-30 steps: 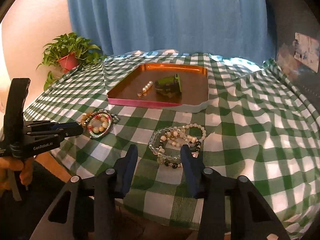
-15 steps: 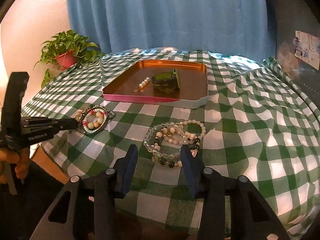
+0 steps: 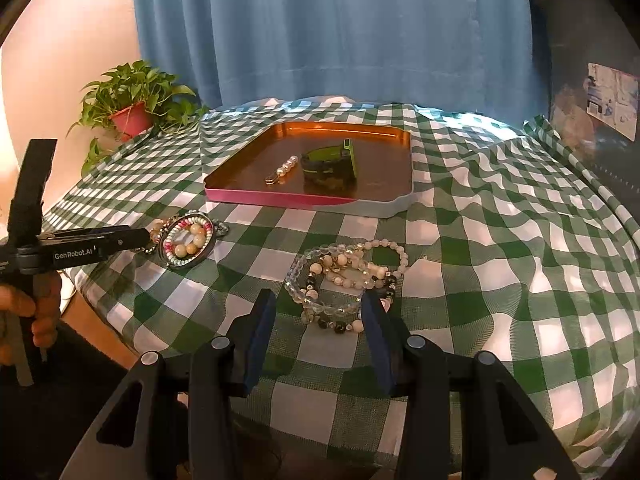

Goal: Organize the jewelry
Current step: 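Move the right tool to the white beaded bracelet while the left tool approaches the colored bracelets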

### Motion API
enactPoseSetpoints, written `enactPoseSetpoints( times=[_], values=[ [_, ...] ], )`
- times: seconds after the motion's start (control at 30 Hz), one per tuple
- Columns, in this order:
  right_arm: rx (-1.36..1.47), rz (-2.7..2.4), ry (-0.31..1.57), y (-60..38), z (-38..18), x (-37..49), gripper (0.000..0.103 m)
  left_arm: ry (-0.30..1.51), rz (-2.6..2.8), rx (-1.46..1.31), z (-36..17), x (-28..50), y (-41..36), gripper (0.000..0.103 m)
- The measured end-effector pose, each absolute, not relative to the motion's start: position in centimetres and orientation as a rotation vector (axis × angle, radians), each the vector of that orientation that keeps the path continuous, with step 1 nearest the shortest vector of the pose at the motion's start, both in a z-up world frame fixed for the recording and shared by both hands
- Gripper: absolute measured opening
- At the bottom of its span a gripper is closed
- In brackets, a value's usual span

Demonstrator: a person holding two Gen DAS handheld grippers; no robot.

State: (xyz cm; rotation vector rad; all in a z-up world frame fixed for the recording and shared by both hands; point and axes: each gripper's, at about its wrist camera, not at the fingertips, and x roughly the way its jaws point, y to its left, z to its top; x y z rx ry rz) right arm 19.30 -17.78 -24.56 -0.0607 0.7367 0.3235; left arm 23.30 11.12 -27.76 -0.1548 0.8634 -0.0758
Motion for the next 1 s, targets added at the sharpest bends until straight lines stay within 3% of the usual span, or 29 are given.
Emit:
enactPoseSetpoints(
  times=[0.13,0.2,0.3,0.9,1.0],
  values=[
    [-0.058,0.321,0.732,-17.8,-24.5,19.4,0.041,0.857,-0.046,-0.088,-28.1,23.4,10.4,0.047],
    [-0.057,0.319,0.731,-17.8,-24.5,19.4,0.041,0.855,-0.013,-0.044,-28.1,23.3,10.1,0.022],
    [-0.054,0.315,0.737,-17.9,-24.6,19.5,0.041,0.867,-0.033,-0.085,-28.1,23.3,10.7,0.007],
    [-0.061,0.313,0.714,-18.2,-24.3,19.7,0.041,0.793,-0.158,-0.148,-25.5,21.6,10.2,0.003],
    [-0.075,0.355,0.694,-17.8,-23.8,19.8,0.036,0.762,-0.192,-0.157,-24.3,21.1,9.6,0.003]
  ],
)
